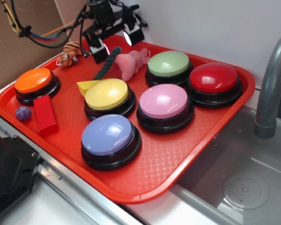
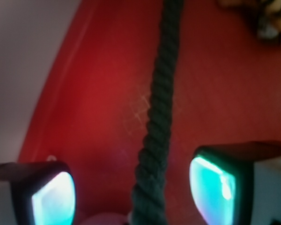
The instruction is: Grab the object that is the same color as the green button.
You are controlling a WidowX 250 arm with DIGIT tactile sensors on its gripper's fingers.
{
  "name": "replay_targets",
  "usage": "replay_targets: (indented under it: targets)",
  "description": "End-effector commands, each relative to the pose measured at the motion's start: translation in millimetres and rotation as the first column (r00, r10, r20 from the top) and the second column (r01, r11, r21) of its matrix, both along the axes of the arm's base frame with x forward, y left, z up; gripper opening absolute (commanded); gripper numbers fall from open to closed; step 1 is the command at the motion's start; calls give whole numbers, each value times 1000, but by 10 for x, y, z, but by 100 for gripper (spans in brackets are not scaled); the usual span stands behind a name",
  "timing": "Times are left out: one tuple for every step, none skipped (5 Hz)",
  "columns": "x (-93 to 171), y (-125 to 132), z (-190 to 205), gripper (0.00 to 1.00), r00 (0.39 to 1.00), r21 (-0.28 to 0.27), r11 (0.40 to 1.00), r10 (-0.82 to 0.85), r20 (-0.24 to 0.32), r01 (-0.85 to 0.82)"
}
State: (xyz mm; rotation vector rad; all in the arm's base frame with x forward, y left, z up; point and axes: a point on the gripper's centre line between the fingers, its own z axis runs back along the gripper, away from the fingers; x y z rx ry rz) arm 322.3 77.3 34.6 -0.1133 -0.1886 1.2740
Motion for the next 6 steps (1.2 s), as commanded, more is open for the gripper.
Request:
replay_targets:
  targets:
    - [-76,196,-18,0,997,-8,997,71,38,-70]
    - [-74,182,22,0,999,9,999,33,36,-34]
    - [-71,175,153,0,996,48,995,-88,26,87]
    - [-115,171,371,0,962,58,961,-272,-2,272]
    - [-207,88,719,0,861,68,860,-500,-88,506]
    - [-355,-59,932,0,705,5,709,-700,-118,705]
